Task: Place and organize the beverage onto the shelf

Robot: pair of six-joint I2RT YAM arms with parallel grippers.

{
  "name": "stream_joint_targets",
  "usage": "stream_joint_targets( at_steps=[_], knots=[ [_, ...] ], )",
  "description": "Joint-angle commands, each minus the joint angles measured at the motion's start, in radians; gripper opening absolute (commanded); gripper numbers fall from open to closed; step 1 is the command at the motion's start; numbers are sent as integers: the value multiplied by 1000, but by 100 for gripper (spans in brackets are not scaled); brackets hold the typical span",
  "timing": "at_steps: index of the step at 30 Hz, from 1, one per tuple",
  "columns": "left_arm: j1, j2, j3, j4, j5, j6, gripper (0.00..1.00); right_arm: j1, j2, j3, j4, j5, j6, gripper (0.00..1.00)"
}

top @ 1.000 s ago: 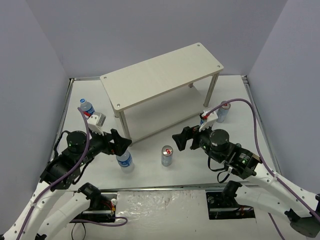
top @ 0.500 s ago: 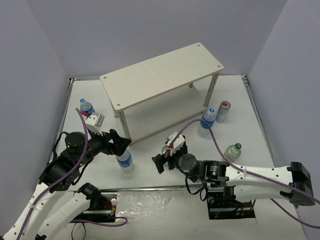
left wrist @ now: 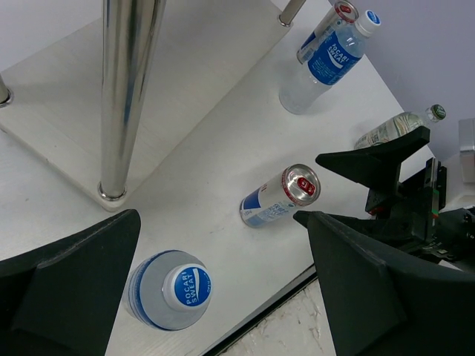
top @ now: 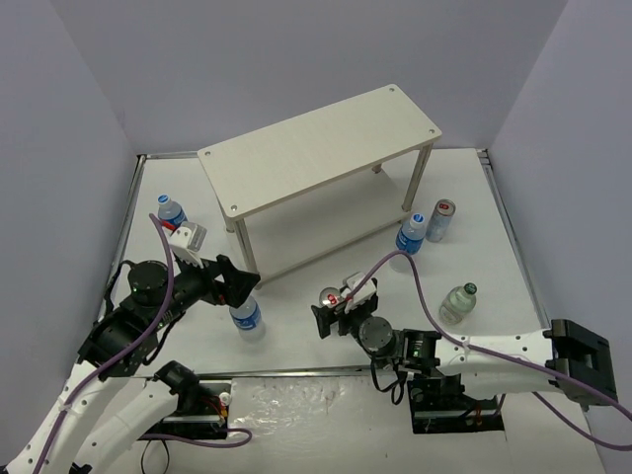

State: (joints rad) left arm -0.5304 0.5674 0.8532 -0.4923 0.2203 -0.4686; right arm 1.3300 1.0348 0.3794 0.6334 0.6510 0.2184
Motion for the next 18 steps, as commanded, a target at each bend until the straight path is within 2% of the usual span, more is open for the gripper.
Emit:
stream_joint_targets(
  at_steps=[1, 7, 18],
  knots=[
    [-3, 8, 3, 60, 13, -5, 94, -23, -1, -39, 165, 36, 1, 86],
    [-2, 14, -8, 72, 14, -13, 94, -41, 39, -120, 325, -16, 4, 80],
    [-3, 20, -13, 81, 17, -16, 94, -77, 238, -129, 492, -66, 6, 73]
  ],
)
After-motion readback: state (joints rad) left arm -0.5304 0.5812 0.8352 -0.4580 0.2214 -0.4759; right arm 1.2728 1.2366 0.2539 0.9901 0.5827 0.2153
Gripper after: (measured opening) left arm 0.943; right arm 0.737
